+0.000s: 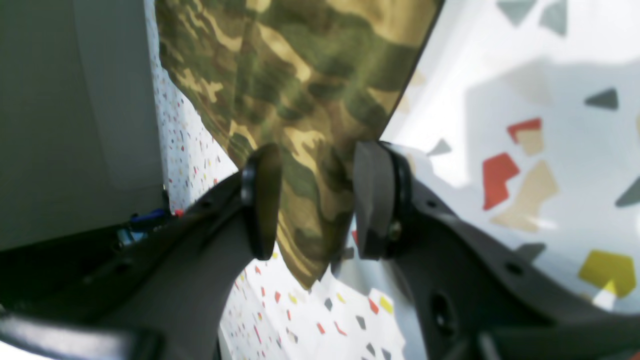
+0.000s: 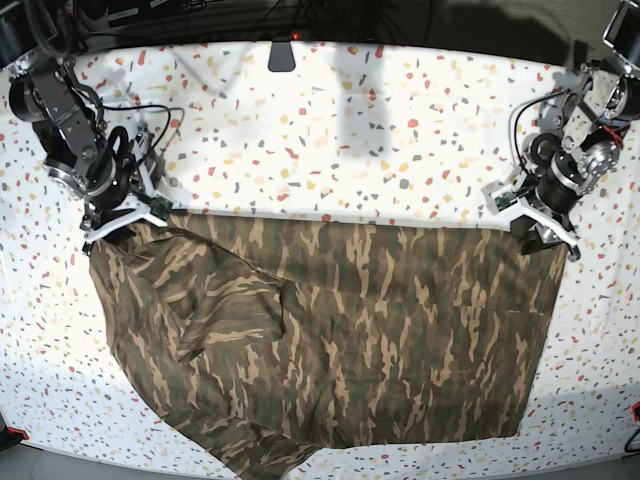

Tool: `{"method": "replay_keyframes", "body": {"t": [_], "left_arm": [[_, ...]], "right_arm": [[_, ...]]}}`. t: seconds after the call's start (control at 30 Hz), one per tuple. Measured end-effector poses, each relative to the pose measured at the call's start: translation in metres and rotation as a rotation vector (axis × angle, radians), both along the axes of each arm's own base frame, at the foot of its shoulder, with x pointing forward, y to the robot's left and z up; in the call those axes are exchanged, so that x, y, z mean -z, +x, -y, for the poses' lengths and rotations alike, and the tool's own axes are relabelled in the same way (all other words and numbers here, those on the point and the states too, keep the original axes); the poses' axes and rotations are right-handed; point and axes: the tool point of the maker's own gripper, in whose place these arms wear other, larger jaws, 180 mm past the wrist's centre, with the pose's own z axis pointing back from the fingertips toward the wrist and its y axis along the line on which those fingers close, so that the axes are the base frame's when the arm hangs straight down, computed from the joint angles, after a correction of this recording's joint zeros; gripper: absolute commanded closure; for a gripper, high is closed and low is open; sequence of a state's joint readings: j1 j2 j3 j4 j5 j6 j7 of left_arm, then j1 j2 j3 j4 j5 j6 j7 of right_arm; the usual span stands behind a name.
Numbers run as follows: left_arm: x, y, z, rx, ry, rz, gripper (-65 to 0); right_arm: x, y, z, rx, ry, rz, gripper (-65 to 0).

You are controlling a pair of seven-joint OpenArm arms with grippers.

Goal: Fold the T-shirt properly
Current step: 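Lift the folded edge and pull it back toward the arms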

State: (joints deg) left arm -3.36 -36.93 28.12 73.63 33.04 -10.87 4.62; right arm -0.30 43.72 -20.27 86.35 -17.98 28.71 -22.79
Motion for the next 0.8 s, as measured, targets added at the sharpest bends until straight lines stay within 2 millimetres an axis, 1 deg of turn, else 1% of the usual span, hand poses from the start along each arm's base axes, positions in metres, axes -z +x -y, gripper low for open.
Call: {"method": "replay_keyframes", "body": {"t": [0.17,0.23,0.3,0.37,0.5,0.53,0.57,0.63,0.7,0.73,0.8], "left_arm": [[0.002,0.001,0.004,-0.003,-0.009,0.002,-24.0],[0.002,0.001,0.004,-0.004,-0.008,0.001,-20.0],[0.002,0.001,0.004,-0.004,-0.011,-0.002,-12.7],[0.001,0.002,0.004,-0.004,-0.011,0.0,-7.7],[0.001,0.002,0.005,-0.004,-0.013,0.0,-7.1],[0.001,0.002,0.005,-0.004,-0.012,0.0,-6.7],[0.001,0.002,0.005,-0.004,-0.012,0.0,-5.2],[0.001,0.002,0.005,-0.004,-0.012,0.0,0.0],[0.001,0.002,0.005,-0.005,-0.014,0.0,0.0],[0.001,0.002,0.005,-0.015,-0.03,-0.004,0.0],[0.001,0.001,0.006,-0.037,-0.061,-0.012,0.0]], "right_arm": [[0.01,0.011,0.0,0.017,0.023,0.011,-33.6],[0.01,0.013,-0.001,0.018,0.028,0.015,-31.2],[0.01,0.013,-0.001,0.017,0.029,0.015,-28.4],[0.01,0.013,-0.001,0.016,0.031,0.016,-28.4],[0.01,0.013,-0.002,0.016,0.032,0.016,-28.4],[0.01,0.013,-0.002,0.016,0.032,0.016,-27.2],[0.01,0.013,-0.002,0.016,0.033,0.016,-23.4],[0.01,0.013,-0.002,0.016,0.033,0.016,-12.0],[0.012,0.012,-0.002,0.017,0.035,0.009,-1.6],[0.012,0.012,-0.002,0.018,0.035,0.008,0.0],[0.013,0.011,-0.002,0.018,0.034,0.006,0.0]]}}
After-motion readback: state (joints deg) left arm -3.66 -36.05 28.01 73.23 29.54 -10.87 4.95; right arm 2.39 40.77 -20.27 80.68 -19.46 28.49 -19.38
